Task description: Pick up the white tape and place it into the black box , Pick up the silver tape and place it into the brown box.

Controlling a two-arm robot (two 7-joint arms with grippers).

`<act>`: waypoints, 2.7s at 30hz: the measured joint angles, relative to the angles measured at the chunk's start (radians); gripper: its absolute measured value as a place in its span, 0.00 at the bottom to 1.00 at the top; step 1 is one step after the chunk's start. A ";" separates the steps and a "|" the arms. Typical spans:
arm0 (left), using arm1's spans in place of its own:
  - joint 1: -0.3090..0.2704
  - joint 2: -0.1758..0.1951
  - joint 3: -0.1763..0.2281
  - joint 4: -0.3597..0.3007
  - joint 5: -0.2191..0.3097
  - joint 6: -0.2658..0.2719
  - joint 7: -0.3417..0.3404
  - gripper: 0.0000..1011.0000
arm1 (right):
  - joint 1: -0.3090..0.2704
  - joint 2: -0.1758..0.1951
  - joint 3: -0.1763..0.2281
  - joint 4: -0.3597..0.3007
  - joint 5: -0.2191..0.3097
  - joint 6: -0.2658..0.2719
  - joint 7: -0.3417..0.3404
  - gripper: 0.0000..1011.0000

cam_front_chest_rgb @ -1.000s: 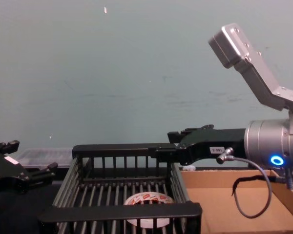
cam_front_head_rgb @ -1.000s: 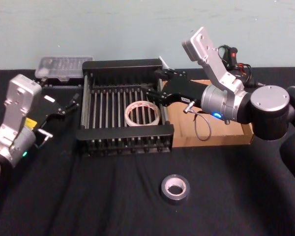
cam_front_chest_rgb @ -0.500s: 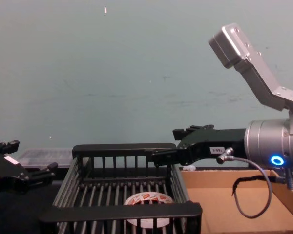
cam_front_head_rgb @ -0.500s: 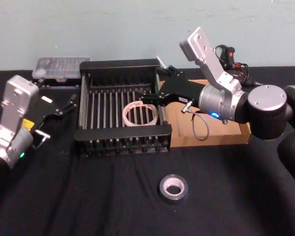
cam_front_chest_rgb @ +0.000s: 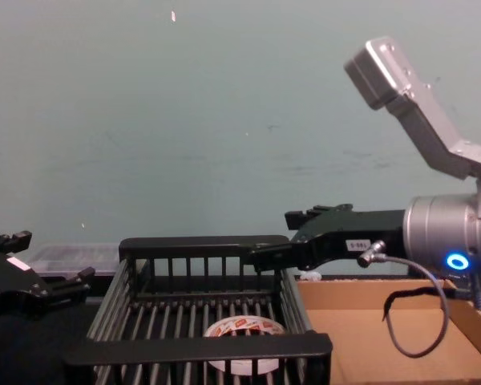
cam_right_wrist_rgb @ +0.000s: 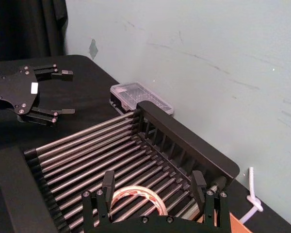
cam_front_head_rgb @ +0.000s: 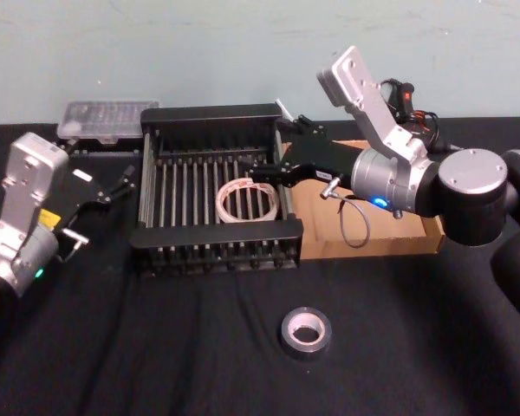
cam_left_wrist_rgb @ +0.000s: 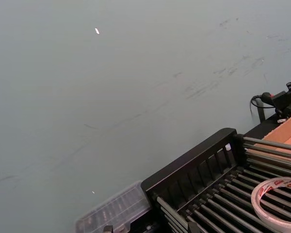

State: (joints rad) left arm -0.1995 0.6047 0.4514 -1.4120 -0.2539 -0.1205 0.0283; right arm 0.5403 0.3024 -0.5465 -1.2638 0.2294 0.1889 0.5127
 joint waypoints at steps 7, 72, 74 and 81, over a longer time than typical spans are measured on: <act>0.000 0.000 0.000 0.000 0.000 0.000 0.000 0.99 | -0.034 0.036 0.026 -0.080 0.028 0.041 -0.007 0.99; 0.000 0.000 0.000 0.000 0.000 0.000 0.000 0.99 | -0.343 0.361 -0.035 -0.429 0.174 0.292 0.022 0.99; 0.000 0.000 0.000 0.000 0.000 0.000 0.000 0.99 | -0.340 0.358 -0.038 -0.423 0.173 0.293 0.022 0.99; 0.000 0.000 0.000 0.000 0.000 0.000 0.000 0.99 | -0.326 0.343 -0.049 -0.398 0.168 0.293 0.021 0.99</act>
State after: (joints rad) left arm -0.1995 0.6047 0.4514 -1.4120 -0.2539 -0.1205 0.0283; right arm 0.2139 0.6458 -0.5956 -1.6623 0.3971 0.4822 0.5341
